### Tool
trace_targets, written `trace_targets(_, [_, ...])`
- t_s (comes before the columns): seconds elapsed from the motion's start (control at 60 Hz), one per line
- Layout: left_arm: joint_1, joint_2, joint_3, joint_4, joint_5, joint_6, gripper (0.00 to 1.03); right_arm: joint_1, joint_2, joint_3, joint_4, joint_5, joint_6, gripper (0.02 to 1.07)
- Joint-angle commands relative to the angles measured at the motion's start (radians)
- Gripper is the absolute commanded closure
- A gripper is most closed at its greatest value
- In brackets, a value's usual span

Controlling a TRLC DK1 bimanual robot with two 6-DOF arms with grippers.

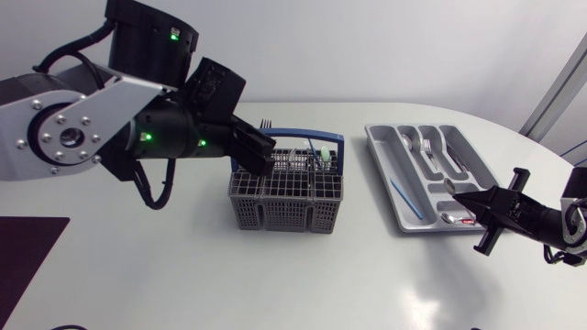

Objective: Unload the cutlery basket into the drawer organizer.

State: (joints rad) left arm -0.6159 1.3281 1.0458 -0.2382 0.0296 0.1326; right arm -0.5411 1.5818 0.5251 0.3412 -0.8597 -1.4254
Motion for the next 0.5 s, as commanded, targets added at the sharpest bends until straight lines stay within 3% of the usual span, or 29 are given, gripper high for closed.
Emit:
trace_targets(0.0, [0.010, -0.021, -0.024, -0.004, 0.010, 0.013, 0.23, -0.017, 0.057, 0.053, 0.019, 0.002, -0.079, 0.94])
trace_targets(0.483, [0.016, -0.040, -0.030, -0.004, 0.012, 0.012, 0.23, -0.074, 0.119, 0.061, 0.018, 0.017, -0.181, 0.94])
